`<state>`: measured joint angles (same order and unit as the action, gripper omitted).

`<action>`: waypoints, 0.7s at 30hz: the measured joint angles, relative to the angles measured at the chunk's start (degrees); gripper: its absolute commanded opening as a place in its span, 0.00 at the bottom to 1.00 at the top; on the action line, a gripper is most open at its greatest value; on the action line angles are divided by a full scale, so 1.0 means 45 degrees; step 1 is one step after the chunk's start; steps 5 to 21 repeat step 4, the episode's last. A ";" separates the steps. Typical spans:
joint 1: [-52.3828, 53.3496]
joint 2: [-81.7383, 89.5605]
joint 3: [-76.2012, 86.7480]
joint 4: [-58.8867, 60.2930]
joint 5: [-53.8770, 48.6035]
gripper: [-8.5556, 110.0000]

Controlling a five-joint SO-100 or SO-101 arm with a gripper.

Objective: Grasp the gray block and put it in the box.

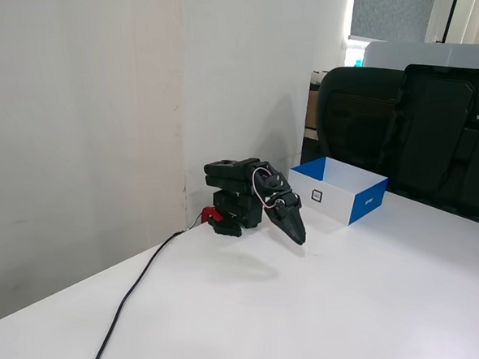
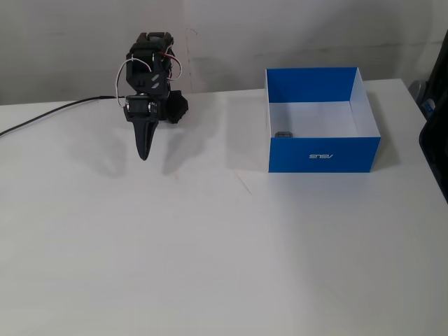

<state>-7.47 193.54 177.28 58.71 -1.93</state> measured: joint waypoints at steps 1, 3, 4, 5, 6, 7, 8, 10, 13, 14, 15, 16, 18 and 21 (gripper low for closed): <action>0.0000 0.0000 0.0000 0.0000 0.0000 0.07; 0.0000 0.0000 0.0000 0.0000 0.0000 0.07; 0.0000 0.0000 0.0000 0.0000 0.0000 0.07; 0.0000 0.0000 0.0000 0.0000 0.0000 0.07; 0.0000 0.0000 0.0000 0.0000 0.0000 0.07; 0.0000 0.0000 0.0000 0.0000 0.0000 0.07; 0.0000 0.0000 0.0000 0.0000 0.0000 0.07; 0.0000 0.0000 0.0000 0.0000 0.0000 0.07; 0.0000 0.0000 0.0000 0.0000 0.0000 0.07; 0.0000 0.0000 0.0000 0.0000 0.0000 0.07; 0.0000 0.0000 0.0000 0.0000 0.0000 0.07; 0.0000 0.0000 0.0000 0.0000 0.0000 0.07; 0.0000 0.0000 0.0000 0.0000 0.0000 0.07; 0.0000 0.0000 0.0000 0.0000 0.0000 0.07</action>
